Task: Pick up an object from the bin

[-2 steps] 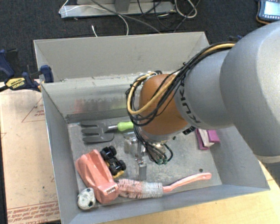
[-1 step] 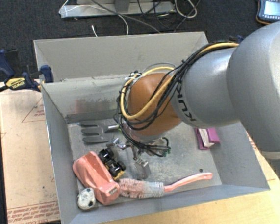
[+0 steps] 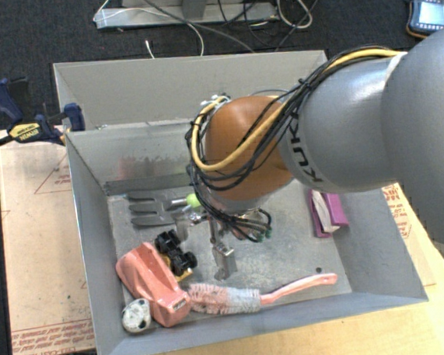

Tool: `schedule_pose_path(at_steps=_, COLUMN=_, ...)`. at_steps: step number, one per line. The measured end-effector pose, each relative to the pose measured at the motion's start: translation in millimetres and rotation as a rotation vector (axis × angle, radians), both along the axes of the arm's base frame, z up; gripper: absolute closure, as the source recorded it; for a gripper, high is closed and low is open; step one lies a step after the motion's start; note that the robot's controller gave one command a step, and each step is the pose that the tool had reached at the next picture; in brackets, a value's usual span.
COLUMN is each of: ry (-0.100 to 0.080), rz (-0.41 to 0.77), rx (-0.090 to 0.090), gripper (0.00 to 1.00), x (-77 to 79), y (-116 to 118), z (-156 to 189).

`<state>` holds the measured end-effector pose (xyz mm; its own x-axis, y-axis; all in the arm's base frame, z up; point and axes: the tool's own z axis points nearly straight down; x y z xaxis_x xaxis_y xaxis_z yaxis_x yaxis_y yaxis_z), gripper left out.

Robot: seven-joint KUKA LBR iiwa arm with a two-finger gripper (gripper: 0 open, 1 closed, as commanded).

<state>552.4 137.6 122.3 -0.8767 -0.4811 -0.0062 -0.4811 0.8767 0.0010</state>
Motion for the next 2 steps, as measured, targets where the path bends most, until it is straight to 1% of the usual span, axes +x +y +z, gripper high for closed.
schedule_pose_path(at_steps=1, ry=-0.006, rz=0.102, rx=-0.002, gripper=0.0, x=19.5, y=5.0, z=9.0)
schedule_pose_path(at_steps=2, ry=-0.005, rz=-0.039, rx=0.001, gripper=0.0, x=0.8, y=-0.4, z=36.0)
